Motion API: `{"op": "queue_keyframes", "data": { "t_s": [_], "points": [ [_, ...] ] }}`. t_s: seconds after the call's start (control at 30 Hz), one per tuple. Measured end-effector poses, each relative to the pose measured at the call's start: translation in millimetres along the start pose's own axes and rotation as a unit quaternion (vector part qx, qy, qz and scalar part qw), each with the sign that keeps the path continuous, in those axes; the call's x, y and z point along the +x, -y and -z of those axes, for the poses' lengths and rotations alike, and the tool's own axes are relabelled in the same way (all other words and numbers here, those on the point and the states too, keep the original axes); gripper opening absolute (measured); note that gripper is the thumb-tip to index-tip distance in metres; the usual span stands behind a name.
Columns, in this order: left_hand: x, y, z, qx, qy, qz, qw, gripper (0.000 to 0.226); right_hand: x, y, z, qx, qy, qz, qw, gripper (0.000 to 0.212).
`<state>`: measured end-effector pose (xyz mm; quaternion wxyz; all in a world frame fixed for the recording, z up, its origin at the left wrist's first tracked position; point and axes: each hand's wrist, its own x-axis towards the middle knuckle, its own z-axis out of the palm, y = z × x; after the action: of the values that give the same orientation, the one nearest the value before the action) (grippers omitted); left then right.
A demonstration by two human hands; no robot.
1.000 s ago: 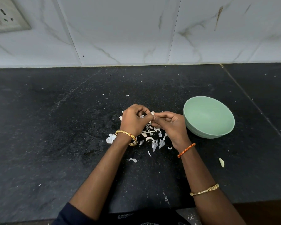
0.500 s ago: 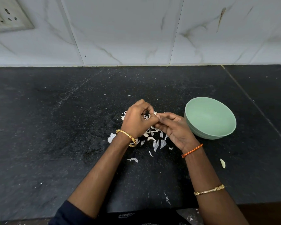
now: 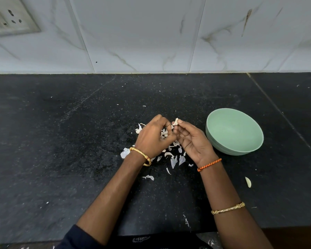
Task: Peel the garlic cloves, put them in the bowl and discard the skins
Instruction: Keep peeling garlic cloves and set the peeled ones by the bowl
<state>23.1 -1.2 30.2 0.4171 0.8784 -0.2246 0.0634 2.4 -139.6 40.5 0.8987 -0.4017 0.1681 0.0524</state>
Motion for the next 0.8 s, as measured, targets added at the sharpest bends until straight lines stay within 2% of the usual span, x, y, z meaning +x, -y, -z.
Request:
{"op": "queue_keyframes", "data": {
  "t_s": [0.13,0.33,0.4,0.53,0.8],
  "points": [
    [-6,7,-1,-0.02,-0.012,0.032,0.999,0.013,4,8,0,0.013,0.005,0.009,1.0,0.007],
    [3,7,0,-0.099,-0.1,0.057,0.988,0.039,1,8,1,-0.016,0.026,-0.003,1.0,0.011],
    [7,5,1,-0.132,-0.108,0.066,0.983,0.035,0,6,3,-0.015,0.027,-0.009,0.999,0.015],
    [9,-3,4,-0.188,-0.085,0.072,0.976,0.013,-2,4,8,-0.024,0.033,-0.021,0.999,0.018],
    [7,-4,3,-0.19,-0.063,0.062,0.978,0.006,-4,3,12,-0.051,0.053,-0.019,0.997,0.023]
  ]
}}
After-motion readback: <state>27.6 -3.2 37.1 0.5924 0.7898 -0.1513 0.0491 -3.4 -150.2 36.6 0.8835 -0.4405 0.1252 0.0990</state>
